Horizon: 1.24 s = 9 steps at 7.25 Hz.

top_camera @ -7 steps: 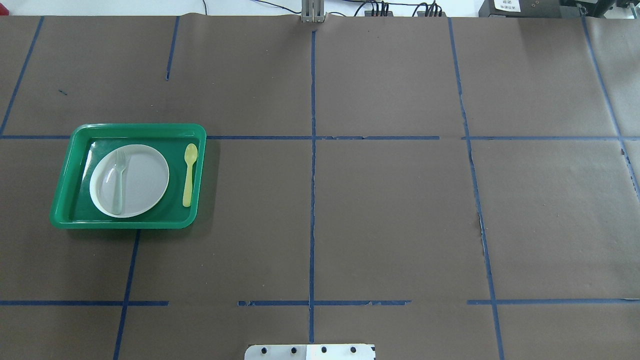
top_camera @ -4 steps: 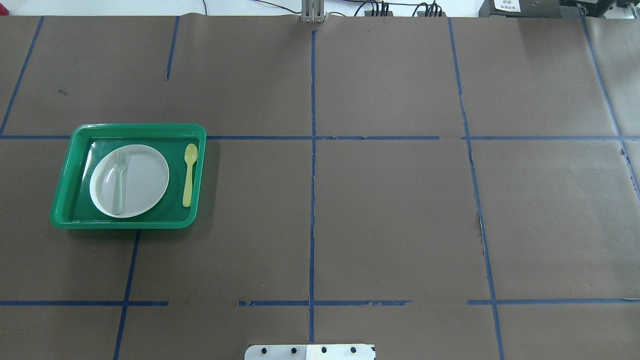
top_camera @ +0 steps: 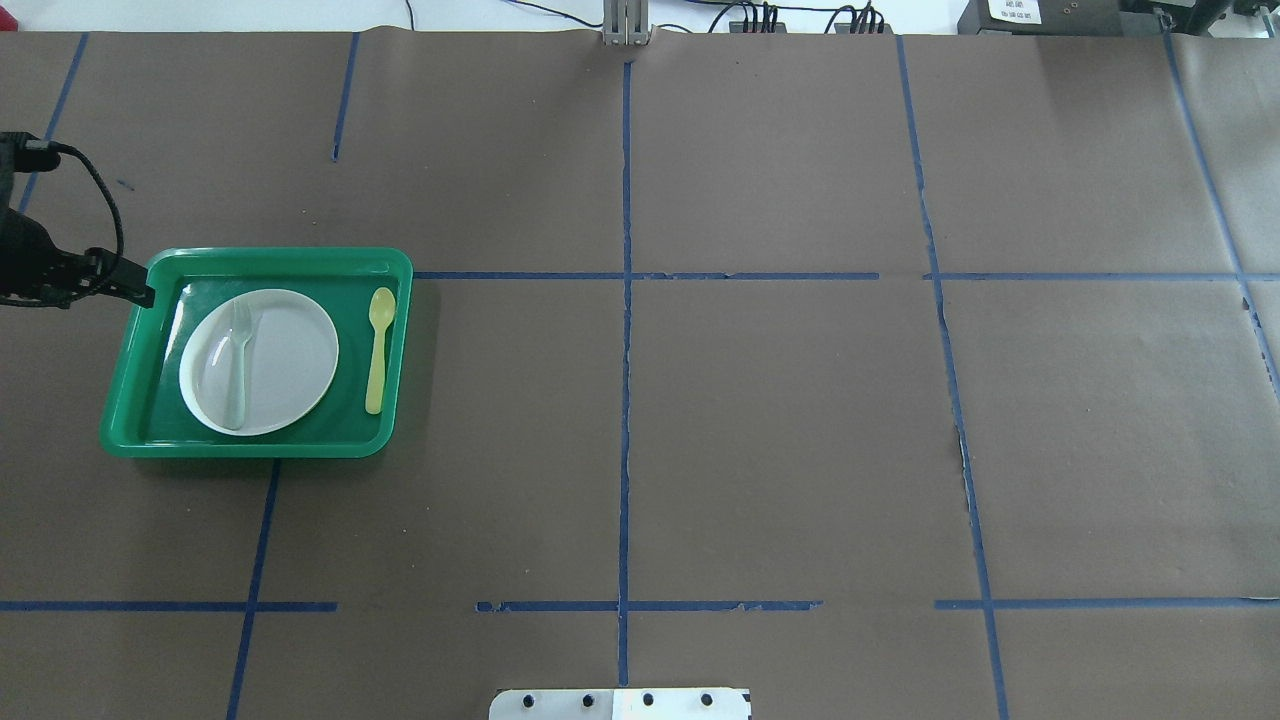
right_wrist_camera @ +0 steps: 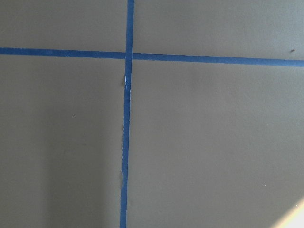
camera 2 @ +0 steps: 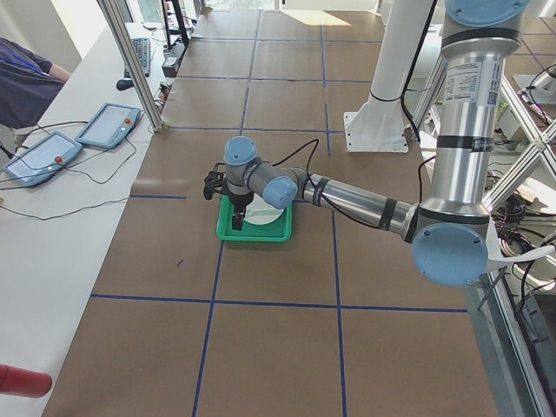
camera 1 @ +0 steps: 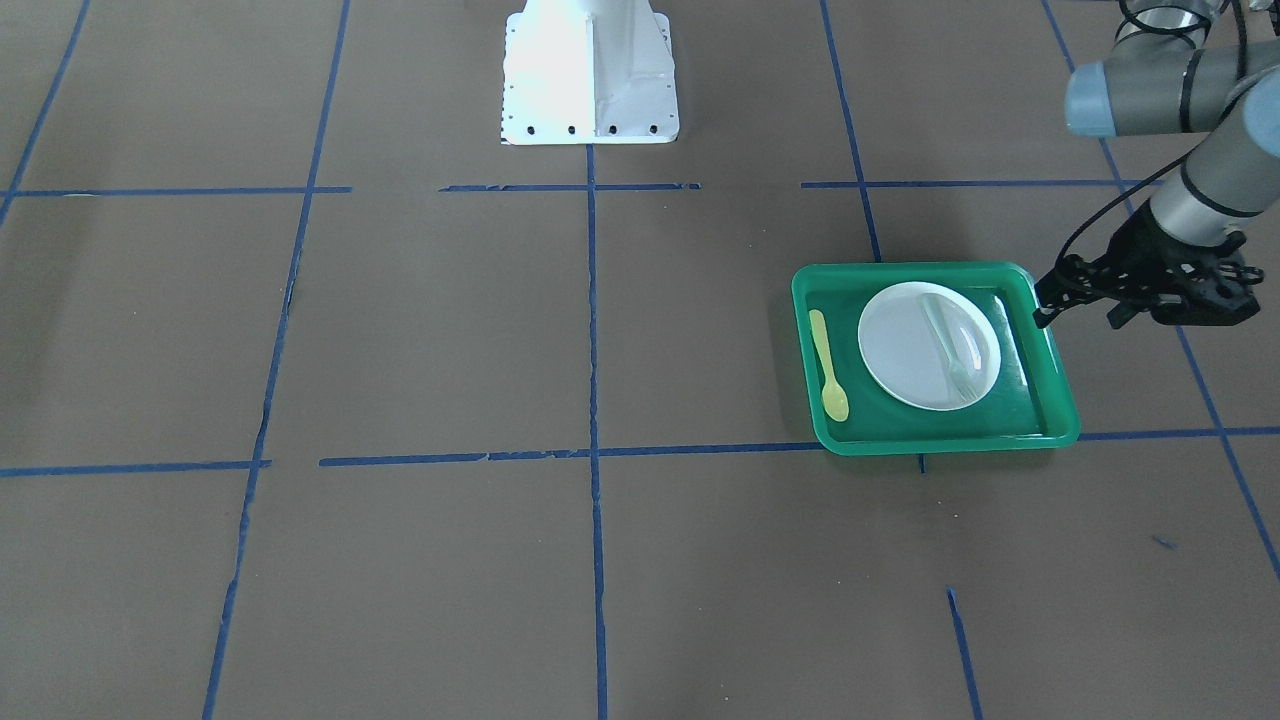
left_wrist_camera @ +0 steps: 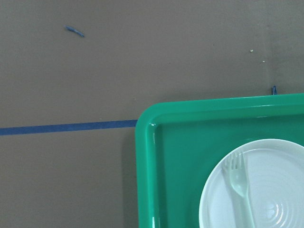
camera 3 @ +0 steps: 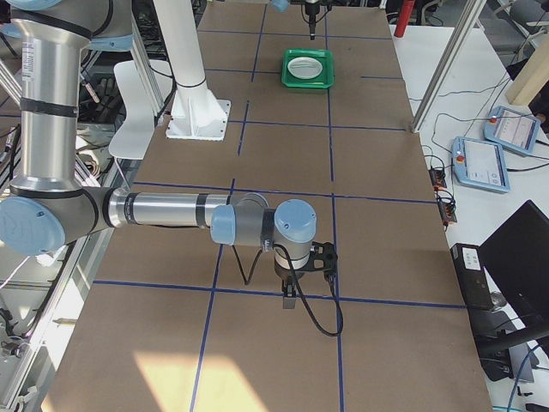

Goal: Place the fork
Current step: 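Move the left gripper over the white fork on the plate, then lower the left gripper and close it on the white fork handle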

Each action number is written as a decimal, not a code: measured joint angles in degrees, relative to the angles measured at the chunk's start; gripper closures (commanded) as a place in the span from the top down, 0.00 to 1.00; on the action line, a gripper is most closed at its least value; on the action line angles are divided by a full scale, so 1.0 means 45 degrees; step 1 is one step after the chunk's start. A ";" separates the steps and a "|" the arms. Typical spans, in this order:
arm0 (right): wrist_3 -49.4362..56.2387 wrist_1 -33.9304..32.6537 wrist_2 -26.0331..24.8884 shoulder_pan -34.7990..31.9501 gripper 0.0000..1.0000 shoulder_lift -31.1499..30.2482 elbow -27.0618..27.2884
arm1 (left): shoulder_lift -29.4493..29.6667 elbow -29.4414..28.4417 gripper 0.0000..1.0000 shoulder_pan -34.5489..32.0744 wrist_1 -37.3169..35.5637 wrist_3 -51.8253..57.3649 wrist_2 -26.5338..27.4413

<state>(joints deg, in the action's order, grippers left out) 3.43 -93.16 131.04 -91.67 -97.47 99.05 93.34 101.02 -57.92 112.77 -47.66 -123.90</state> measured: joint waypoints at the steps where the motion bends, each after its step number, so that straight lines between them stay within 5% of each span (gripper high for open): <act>1: 0.0000 0.0000 0.0000 0.0000 1.00 -0.0001 0.0000 | 0.0189 -0.0159 1.00 0.0638 0.0402 -0.1018 0.0422; 3: 0.0000 0.0000 0.0000 0.0000 1.00 0.0000 0.0000 | 0.0706 -0.0616 0.92 0.1663 0.0661 -0.2357 0.1105; 5: 0.0000 -0.0001 0.0000 0.0000 1.00 -0.0001 0.0000 | 0.0884 -0.0851 0.70 0.2174 0.0714 -0.2742 0.1299; 9: 0.0000 0.0000 0.0000 0.0000 1.00 -0.0001 0.0000 | 0.0899 -0.1118 0.67 0.2596 0.0759 -0.2747 0.1255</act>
<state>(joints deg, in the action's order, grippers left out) 3.43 -93.16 131.04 -91.67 -97.47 99.05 97.38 95.99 -46.24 116.19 -60.02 -118.25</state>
